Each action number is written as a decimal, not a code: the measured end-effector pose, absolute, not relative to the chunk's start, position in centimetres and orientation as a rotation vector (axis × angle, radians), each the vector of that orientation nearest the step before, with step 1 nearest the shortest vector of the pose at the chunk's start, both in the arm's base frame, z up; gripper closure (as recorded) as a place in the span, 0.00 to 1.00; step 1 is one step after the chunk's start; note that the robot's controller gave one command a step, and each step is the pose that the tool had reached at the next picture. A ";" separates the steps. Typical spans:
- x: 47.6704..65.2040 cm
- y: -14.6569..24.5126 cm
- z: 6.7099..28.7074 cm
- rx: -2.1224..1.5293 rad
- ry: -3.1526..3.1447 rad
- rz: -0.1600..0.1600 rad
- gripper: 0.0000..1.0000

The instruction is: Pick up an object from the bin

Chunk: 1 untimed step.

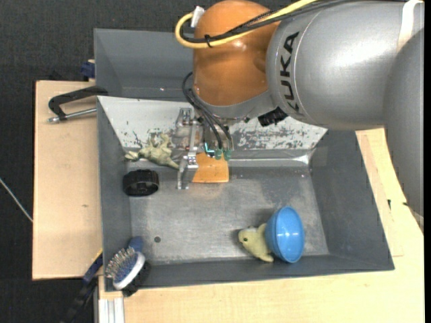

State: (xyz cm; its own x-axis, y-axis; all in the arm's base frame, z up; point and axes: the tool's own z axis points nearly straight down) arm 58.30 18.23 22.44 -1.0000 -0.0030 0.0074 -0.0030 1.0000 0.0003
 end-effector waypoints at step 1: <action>58.1 20.2 7.1 0.125 -3.145 -0.005 0.00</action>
Offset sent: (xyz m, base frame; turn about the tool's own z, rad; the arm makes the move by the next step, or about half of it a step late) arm -0.0042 0.0184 -0.1544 -0.0766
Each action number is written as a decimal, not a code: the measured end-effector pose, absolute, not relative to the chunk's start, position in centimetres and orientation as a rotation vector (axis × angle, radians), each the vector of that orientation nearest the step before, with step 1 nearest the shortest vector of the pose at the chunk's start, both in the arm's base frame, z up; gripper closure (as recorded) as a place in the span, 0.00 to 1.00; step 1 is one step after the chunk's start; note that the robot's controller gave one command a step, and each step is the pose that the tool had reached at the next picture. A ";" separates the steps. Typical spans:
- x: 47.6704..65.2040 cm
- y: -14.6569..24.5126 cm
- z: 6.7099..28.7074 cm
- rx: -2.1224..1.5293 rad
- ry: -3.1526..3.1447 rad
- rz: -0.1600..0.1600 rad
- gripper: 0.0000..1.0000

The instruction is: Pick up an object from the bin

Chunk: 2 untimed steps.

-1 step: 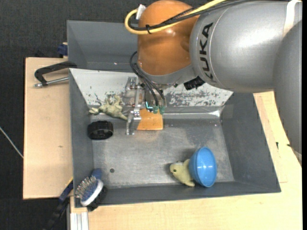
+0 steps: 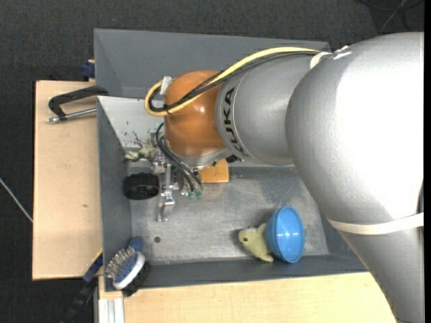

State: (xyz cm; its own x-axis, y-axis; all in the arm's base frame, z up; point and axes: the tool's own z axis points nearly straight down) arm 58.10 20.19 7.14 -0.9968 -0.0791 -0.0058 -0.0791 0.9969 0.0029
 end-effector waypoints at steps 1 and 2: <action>57.2 23.4 7.5 -0.338 3.118 0.005 0.00; 57.3 23.3 7.6 -0.335 3.116 0.007 1.00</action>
Offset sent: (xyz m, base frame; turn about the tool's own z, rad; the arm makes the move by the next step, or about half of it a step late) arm -0.0096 0.0299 0.0024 -0.1357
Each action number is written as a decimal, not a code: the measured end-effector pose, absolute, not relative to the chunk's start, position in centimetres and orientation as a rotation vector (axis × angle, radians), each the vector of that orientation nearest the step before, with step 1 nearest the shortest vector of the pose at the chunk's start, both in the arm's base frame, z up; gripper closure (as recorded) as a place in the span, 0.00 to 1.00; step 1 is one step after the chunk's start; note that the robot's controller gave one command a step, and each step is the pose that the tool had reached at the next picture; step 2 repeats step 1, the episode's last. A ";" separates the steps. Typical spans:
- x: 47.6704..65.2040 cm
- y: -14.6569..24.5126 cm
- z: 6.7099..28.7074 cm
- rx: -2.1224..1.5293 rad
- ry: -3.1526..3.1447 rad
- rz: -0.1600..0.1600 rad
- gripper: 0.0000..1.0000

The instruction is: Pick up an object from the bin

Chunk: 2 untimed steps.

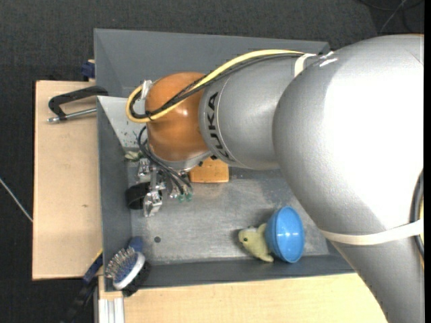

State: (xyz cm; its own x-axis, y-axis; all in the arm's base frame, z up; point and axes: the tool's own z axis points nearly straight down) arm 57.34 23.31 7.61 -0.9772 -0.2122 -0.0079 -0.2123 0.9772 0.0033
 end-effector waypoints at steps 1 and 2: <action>58.3 22.4 21.7 -0.381 3.103 0.007 1.00; 58.3 22.4 21.7 -0.381 3.103 0.007 1.00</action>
Offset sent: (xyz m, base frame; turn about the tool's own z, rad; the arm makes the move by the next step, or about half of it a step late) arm 0.0068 -0.0105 0.1341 -0.0310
